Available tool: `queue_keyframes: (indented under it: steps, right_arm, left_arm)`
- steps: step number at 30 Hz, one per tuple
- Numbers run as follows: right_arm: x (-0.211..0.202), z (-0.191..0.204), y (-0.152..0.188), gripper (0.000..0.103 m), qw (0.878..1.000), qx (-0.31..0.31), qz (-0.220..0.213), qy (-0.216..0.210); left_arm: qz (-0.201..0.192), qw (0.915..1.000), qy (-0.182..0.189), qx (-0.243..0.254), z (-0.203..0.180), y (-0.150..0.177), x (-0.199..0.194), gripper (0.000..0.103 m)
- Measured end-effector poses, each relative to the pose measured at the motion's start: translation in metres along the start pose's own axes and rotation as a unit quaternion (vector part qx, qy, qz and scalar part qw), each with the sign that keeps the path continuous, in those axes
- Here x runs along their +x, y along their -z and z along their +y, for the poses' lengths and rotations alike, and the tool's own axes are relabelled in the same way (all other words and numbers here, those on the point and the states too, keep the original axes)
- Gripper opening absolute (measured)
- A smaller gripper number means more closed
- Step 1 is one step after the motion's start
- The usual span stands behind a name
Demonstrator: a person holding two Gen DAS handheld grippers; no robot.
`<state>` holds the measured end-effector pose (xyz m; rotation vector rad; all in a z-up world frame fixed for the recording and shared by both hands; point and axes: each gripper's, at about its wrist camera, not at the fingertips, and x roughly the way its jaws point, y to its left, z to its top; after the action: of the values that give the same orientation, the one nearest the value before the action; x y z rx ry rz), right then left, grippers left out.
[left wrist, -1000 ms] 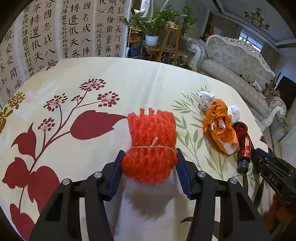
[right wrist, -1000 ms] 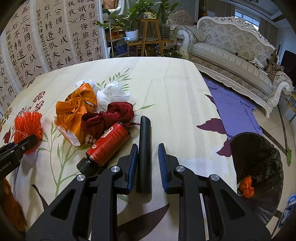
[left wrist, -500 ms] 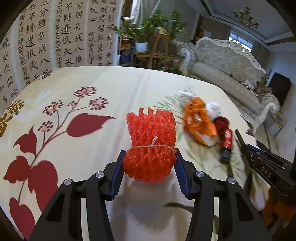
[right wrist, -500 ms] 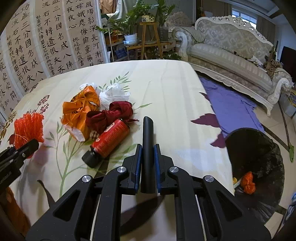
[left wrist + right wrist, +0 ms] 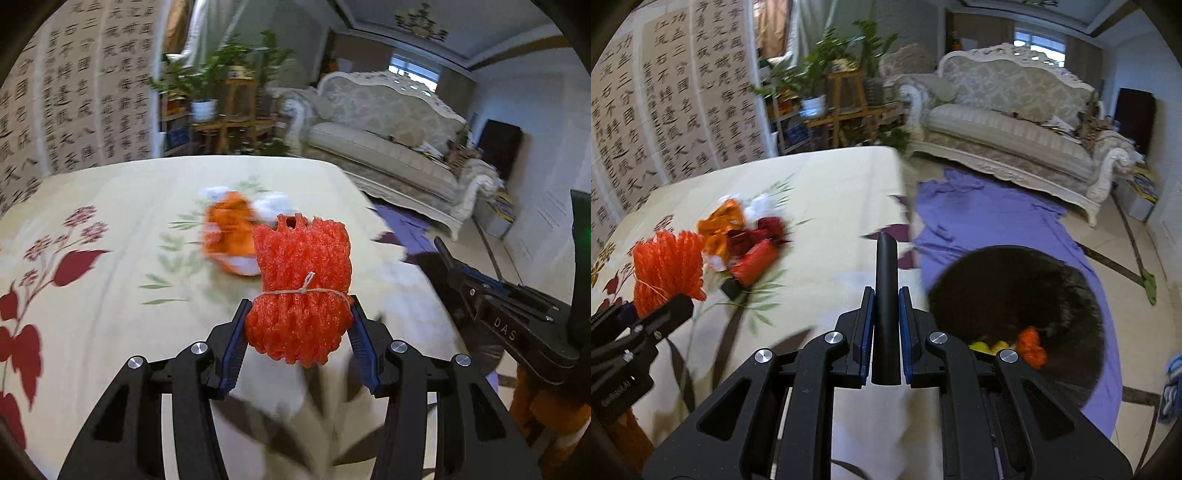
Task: Collect trash
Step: 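Carry the foam net and black tube over the black bin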
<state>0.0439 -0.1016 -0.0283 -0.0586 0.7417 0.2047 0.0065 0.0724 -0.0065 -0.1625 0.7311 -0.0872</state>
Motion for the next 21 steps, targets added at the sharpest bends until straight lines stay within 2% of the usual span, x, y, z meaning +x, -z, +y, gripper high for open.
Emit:
queue_keyframes:
  steps: [11, 21]
  right_arm:
    - [-0.008, -0.079, 0.014, 0.013, 0.997, 0.056, -0.01, 0.052]
    - [0.005, -0.115, 0.017, 0.013, 0.995, 0.077, -0.006, 0.059]
  left_arm:
    - [0.004, 0.9965, 0.048, 0.068, -0.083, -0.007, 0.03, 0.051]
    - [0.016, 0.9936, 0.054, 0.098, -0.127, -0.008, 0.063, 0.051]
